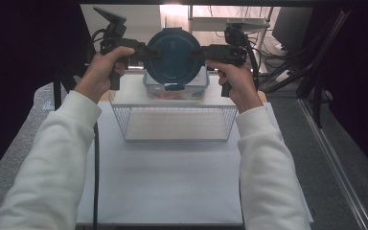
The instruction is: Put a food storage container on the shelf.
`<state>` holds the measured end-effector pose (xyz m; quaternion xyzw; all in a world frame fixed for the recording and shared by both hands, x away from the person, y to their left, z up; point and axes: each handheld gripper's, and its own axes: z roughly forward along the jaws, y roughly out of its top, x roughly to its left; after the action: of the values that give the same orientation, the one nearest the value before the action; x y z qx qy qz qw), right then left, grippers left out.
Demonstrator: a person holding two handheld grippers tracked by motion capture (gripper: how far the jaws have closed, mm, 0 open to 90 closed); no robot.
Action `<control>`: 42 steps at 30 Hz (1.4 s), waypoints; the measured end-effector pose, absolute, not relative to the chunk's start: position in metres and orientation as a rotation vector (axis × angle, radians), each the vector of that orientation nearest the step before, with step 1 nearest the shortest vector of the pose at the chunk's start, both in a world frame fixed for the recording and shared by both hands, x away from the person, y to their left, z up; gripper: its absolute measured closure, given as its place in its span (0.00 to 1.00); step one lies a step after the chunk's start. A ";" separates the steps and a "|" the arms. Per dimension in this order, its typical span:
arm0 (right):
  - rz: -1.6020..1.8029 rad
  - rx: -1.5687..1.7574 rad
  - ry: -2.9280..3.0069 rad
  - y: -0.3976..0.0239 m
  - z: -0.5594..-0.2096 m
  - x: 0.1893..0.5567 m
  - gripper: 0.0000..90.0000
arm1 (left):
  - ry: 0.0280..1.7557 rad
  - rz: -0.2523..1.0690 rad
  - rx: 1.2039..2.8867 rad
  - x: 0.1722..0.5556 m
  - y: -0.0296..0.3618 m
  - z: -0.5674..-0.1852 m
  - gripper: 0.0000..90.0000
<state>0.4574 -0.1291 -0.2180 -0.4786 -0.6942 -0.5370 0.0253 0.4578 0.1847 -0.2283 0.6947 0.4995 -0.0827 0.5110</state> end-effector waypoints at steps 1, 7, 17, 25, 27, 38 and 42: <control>-1.651 -1.487 -2.144 -0.128 -0.219 0.461 0.45 | 1.211 -0.207 1.670 0.460 0.185 -0.229 0.40; -1.637 -1.533 -2.059 -0.128 -0.232 0.477 0.45 | 1.252 -0.213 1.636 0.472 0.185 -0.237 0.40; -1.607 -1.645 -1.869 -0.132 -0.253 0.502 0.40 | 1.333 -0.265 1.526 0.495 0.180 -0.258 0.37; -1.636 -1.647 -1.806 -0.135 -0.262 0.508 0.39 | 1.315 -0.256 1.477 0.498 0.181 -0.264 0.37; -1.656 -1.653 -1.809 -0.134 -0.262 0.507 0.33 | 1.312 -0.232 1.495 0.498 0.180 -0.264 0.30; -1.769 -1.645 -1.965 -0.143 -0.253 0.485 0.11 | 1.251 -0.048 1.540 0.473 0.193 -0.259 0.14; -1.789 -1.595 -2.027 -0.148 -0.252 0.470 0.12 | 1.220 0.005 1.565 0.456 0.196 -0.256 0.15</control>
<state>0.4703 -0.1483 -0.2515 -0.5082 -0.6456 -0.5700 0.0013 0.4560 0.1961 -0.2558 0.6601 0.5148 0.0020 0.5470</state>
